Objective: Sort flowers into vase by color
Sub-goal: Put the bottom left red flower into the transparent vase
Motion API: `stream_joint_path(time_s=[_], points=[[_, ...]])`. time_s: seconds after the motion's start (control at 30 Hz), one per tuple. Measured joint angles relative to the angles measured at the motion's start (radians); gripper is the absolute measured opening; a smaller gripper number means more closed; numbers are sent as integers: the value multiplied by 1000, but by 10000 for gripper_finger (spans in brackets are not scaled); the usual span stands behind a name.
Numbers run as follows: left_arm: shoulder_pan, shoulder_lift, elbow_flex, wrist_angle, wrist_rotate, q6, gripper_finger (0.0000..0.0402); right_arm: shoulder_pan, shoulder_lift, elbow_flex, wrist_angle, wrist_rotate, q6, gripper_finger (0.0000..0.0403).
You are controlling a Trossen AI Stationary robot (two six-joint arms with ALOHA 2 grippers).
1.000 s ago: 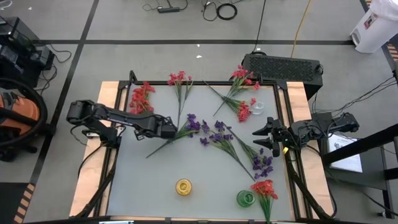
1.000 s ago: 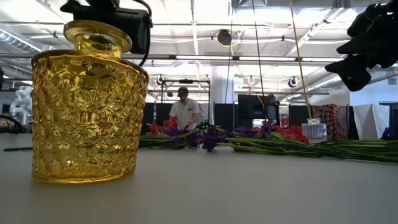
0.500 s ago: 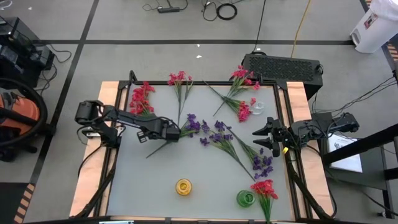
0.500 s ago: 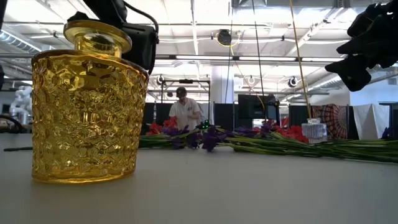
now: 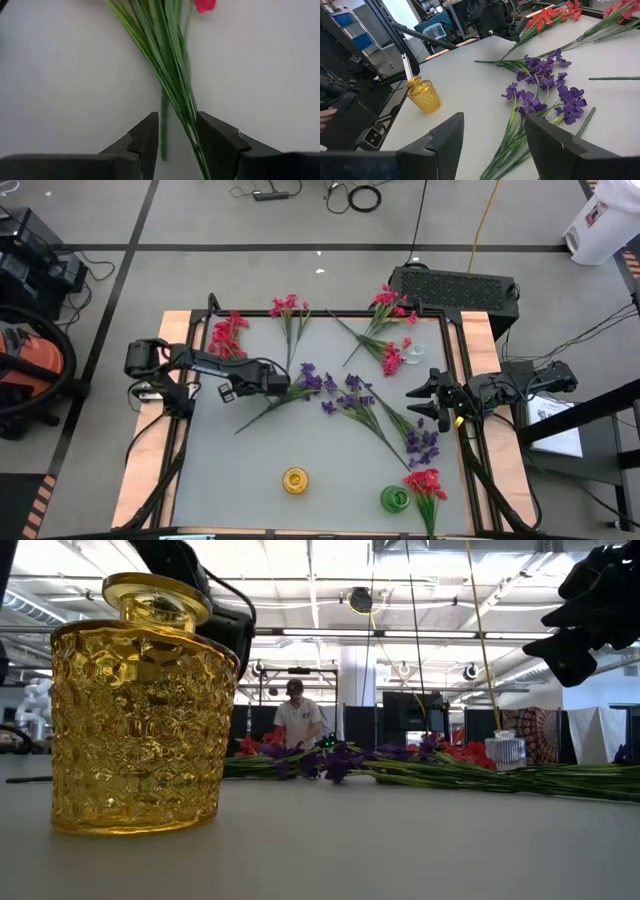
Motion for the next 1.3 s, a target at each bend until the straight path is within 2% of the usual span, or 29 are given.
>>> stream_joint_path(time_s=[0.13, 0.43, 1.3], points=[[31, 0, -23, 34, 1, 8, 141, 0, 0, 0, 0, 0, 0, 203], [125, 0, -35, 155, 15, 175, 141, 0, 0, 0, 0, 0, 0, 203], [134, 0, -35, 202, 6, 182, 141, 0, 0, 0, 0, 0, 0, 203]])
